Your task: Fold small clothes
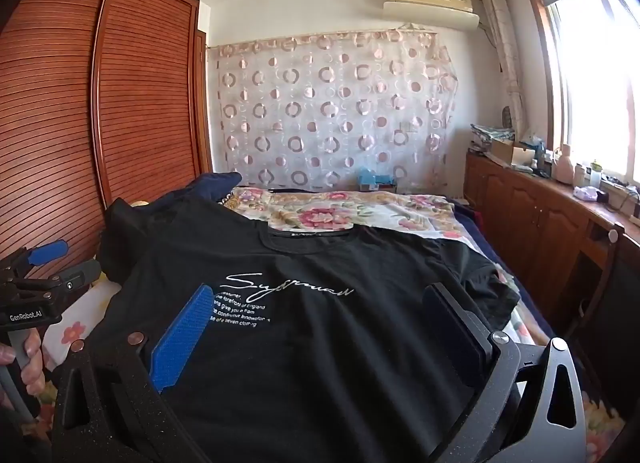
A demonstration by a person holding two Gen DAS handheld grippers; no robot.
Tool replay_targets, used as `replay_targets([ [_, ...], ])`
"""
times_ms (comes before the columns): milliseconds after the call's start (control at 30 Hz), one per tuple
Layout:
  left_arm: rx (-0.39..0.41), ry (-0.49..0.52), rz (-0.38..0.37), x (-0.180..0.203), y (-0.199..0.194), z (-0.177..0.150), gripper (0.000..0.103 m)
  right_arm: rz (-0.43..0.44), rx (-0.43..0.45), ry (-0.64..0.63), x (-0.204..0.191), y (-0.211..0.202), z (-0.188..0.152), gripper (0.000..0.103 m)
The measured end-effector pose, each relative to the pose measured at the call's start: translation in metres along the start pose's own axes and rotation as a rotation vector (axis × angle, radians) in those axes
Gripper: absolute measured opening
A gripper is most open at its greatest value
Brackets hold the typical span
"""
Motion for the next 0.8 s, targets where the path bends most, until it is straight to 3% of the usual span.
replay_targets([
  [800,0.027,-0.005,-0.017,0.004,-0.007,0.0,0.103,0.002,-0.001,0.003,-0.003,0.0,0.0,0.103],
])
Point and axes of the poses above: each gripper's, at about its wrist camera, not at the fingertips, and y roughly the way its jaws point, x to its right, z to its top, the point moved 10 cm from there along y, roughly the way its jaws point, and after that the axes turned 11 degrees about -y, right-handed, at the moved point
